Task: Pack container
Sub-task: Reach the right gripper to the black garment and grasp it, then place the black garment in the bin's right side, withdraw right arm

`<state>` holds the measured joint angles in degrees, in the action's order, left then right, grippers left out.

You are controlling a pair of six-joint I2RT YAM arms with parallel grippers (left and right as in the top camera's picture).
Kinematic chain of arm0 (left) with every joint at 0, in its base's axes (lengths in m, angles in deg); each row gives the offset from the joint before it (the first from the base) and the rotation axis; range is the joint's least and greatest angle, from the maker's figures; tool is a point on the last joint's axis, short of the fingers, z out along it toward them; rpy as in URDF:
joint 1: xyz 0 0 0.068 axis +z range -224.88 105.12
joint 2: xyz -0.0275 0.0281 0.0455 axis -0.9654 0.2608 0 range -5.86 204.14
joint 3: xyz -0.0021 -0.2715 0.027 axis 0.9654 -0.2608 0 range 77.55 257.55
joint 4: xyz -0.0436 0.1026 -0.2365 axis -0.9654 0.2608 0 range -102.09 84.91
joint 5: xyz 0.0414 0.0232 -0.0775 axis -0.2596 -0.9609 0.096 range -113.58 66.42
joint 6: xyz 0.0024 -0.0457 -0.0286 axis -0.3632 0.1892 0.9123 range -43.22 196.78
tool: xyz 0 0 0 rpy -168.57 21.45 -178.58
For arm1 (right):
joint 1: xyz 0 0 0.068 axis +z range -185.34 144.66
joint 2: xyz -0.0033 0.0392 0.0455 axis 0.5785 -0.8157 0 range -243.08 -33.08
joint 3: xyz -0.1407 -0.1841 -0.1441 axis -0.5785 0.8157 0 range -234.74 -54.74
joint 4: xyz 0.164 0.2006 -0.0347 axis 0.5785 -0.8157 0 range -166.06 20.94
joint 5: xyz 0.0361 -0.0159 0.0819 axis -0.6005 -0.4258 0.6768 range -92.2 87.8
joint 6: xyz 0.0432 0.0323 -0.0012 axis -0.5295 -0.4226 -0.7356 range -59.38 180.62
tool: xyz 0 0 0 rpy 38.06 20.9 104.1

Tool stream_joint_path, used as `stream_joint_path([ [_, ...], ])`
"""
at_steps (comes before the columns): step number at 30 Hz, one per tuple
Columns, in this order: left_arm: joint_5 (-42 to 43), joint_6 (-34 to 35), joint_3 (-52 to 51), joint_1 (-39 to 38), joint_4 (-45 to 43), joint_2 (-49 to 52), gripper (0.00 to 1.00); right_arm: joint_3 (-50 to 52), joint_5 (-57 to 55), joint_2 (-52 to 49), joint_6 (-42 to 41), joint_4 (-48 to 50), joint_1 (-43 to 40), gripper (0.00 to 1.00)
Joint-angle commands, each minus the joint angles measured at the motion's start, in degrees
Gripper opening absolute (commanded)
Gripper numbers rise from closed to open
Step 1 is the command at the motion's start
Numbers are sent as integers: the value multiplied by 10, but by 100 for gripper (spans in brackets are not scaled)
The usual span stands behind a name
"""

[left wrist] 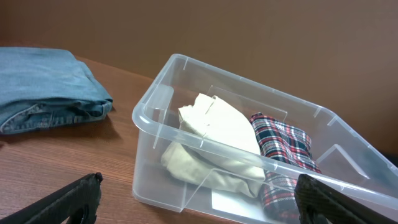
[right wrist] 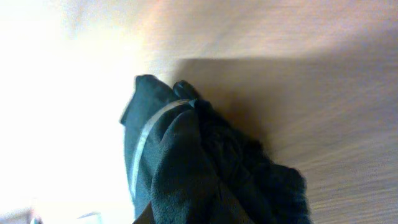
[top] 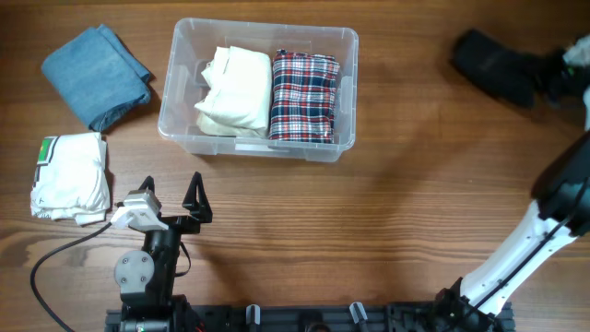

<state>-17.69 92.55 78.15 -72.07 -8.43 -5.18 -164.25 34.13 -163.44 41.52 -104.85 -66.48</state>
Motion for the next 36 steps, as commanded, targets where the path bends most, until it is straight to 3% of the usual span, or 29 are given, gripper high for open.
stream_joint_path([
  [1,1,-5,-3,5,3,-5,100,-7,-12,169,-59,-3,68,4],
  [5,1,-5,-3,5,3,-5,100,-7,-117,298,-127,-14,191,4],
  [8,1,-5,-3,5,3,-5,100,-7,-329,350,-209,-66,334,4],
  [10,1,-5,-3,5,3,-5,100,-7,-478,351,-259,-99,423,4],
  [12,1,-5,-3,5,3,-5,100,-7,-685,335,-381,-143,530,4],
  [15,1,-5,-3,5,3,-5,100,-7,-816,307,-450,-162,614,4],
  [22,1,-5,-3,5,3,-5,100,-6,-826,202,-650,-249,668,4],
  [27,1,-5,-3,5,3,-5,100,-6,-738,145,-688,-200,669,4],
  [36,1,-5,-3,5,3,-5,100,-6,-710,105,-698,-191,680,4],
])
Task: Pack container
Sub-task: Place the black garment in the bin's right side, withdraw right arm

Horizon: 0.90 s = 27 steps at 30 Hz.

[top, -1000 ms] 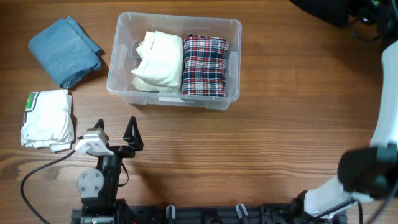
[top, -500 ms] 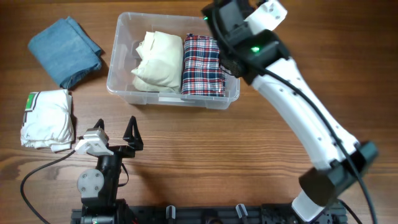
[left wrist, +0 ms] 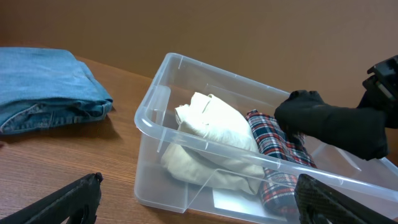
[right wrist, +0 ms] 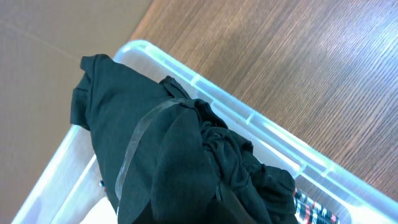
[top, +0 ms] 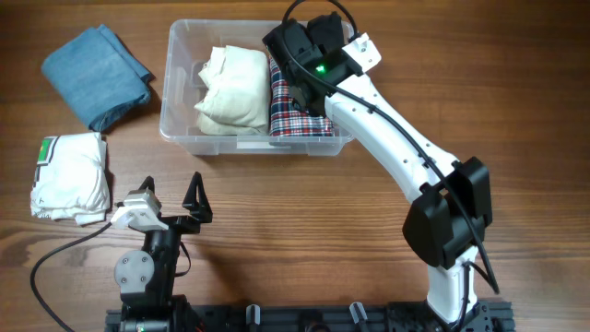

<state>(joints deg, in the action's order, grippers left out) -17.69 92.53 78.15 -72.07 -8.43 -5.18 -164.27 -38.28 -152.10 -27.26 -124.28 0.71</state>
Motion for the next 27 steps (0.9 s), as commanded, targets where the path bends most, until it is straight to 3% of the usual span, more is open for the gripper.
stream_joint_path([
  [1,1,-5,-3,5,3,-5,100,-6,15,-8,-7,3,8,4],
  [2,1,-5,-3,5,3,-5,100,-6,17,-8,-6,-1,9,8],
  [3,1,-5,-3,5,3,-5,100,-6,20,-8,-6,-6,10,27],
  [4,1,-5,-3,5,3,-5,100,-6,28,-8,15,-9,10,79],
  [5,1,-5,-3,5,3,-5,100,-6,38,-8,46,-2,10,96],
  [10,1,-5,-3,5,3,-5,100,-13,50,2,123,8,10,100],
  [14,1,-5,-3,5,3,-5,100,-19,33,95,213,4,9,100],
  [16,1,-5,-3,5,3,-5,100,-19,-35,155,298,-2,-3,100],
  [19,1,-5,-3,5,3,-5,100,-19,-189,201,309,-53,-49,100],
  [22,1,-5,-3,5,3,-5,100,-10,-214,191,309,-65,-163,100],
  [27,1,-5,-3,5,2,-5,100,-6,-113,122,309,-53,-360,100],
])
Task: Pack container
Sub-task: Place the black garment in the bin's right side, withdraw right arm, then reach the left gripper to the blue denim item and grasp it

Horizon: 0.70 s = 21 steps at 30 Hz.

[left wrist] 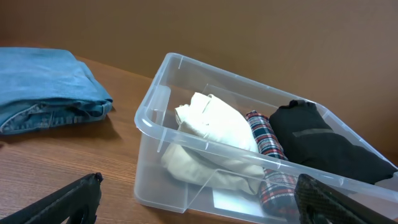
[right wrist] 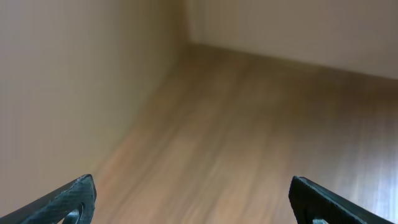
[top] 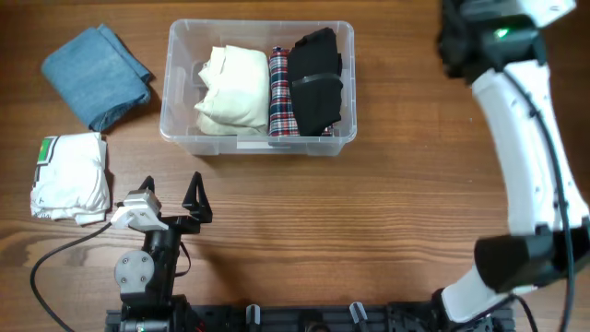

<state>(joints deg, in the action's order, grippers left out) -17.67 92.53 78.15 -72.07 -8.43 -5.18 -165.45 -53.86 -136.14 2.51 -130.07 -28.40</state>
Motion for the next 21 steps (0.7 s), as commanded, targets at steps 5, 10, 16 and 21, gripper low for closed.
stream_joint_path([
  [5,8,-1,-3,5,-16,-5,100,6,116,-109,73,1,-192,100],
  [10,11,92,57,6,16,10,100,6,216,-117,71,8,-220,100],
  [16,34,38,529,6,400,349,100,6,321,-117,71,8,-219,100],
  [21,136,26,679,6,478,541,100,6,321,-117,71,8,-219,100],
])
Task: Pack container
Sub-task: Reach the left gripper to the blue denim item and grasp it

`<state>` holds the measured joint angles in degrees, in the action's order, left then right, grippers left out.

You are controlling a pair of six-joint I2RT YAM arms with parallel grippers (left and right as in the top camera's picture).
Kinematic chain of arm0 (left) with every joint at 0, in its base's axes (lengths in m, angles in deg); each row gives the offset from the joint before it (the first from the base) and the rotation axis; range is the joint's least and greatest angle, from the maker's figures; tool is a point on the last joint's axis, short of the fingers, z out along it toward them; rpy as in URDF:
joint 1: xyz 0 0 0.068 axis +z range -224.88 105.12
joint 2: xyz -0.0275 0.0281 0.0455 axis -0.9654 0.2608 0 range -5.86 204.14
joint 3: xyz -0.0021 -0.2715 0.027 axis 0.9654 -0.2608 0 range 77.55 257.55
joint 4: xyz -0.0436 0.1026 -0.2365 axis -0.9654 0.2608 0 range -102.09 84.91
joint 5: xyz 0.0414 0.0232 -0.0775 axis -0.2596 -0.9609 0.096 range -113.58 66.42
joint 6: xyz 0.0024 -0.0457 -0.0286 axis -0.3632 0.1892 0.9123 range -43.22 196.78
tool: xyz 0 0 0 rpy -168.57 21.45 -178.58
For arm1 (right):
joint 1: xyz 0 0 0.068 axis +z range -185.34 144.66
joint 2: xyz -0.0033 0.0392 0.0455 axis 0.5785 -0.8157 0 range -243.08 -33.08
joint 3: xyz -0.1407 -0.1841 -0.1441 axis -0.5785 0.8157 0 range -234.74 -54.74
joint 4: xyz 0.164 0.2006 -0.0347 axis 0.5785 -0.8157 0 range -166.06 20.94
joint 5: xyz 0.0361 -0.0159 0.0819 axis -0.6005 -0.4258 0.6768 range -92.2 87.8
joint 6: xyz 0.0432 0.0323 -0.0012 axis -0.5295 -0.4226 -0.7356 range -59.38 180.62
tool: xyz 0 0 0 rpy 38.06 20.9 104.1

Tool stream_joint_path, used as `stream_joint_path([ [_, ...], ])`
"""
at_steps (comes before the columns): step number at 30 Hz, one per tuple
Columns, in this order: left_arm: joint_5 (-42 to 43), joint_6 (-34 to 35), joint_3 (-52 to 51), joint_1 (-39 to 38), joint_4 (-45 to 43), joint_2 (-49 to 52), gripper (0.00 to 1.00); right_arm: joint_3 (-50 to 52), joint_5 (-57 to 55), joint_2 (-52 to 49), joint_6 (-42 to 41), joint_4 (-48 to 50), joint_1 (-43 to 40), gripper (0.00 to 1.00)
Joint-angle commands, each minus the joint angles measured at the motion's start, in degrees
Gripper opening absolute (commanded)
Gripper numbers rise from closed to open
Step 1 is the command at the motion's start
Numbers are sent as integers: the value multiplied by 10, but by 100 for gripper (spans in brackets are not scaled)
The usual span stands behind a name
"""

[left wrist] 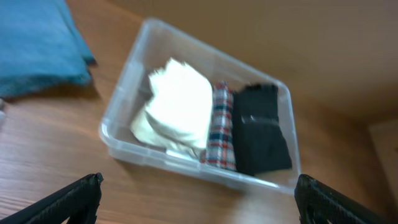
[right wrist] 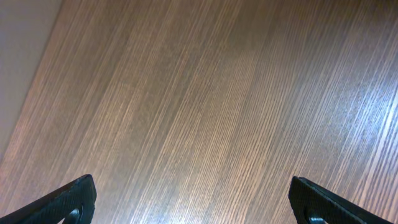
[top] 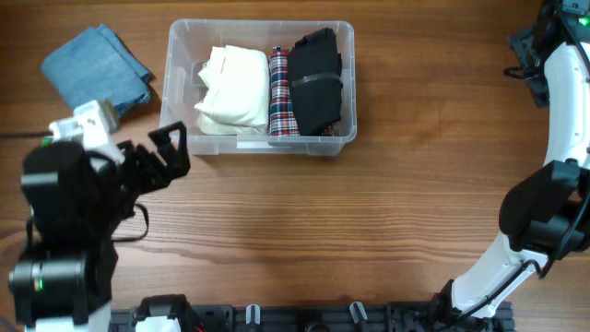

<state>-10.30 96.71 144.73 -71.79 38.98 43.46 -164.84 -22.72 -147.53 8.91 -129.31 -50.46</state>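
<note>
The clear plastic container [top: 261, 152] stands at the table's back centre. It holds a cream cloth [top: 230, 88] on the left, a plaid cloth [top: 279, 92] in the middle and a black garment [top: 315, 78] on the right. My left gripper [top: 171, 152] hovers open by the container's front left corner, nothing between its fingers. The left wrist view looks down on the container [left wrist: 186, 165] and the black garment [left wrist: 261, 127]. My right gripper [top: 524, 66] is open at the far right edge, over bare wood [right wrist: 199, 93].
Folded blue jeans [top: 95, 72] lie at the back left, also at the top left of the left wrist view [left wrist: 34, 43]. The raised left arm covers the table's left side in the overhead view. The right arm runs along the right edge.
My left arm has left its rest at the front edge and is now raised at the container's front left, covering the white folded garment. The right gripper has moved farther right.
My right gripper was shut on the black garment at the far right of the table. Then it held the garment over the container. Then the garment lay in the container beside the plaid cloth, with the gripper open and away. Now the left arm is up.
</note>
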Motion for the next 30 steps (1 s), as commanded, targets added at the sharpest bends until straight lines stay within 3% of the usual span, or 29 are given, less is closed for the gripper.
stream_joint_path([
  [1,57,-7,13,6,-27,90,100,0,10,-3,7,0,1,100],
  [4,38,107,13,57,-140,159,100,0,10,-3,7,0,1,100],
  [6,39,141,13,112,-208,204,100,0,10,-3,7,0,1,100],
  [10,73,140,13,224,-281,317,100,0,10,-3,7,0,1,100],
  [14,185,136,13,318,-389,445,100,0,10,-3,7,0,1,100],
  [23,200,136,16,369,-574,637,100,0,10,-3,7,0,1,100],
  [30,143,182,34,365,-571,697,100,0,10,-3,7,0,1,100],
])
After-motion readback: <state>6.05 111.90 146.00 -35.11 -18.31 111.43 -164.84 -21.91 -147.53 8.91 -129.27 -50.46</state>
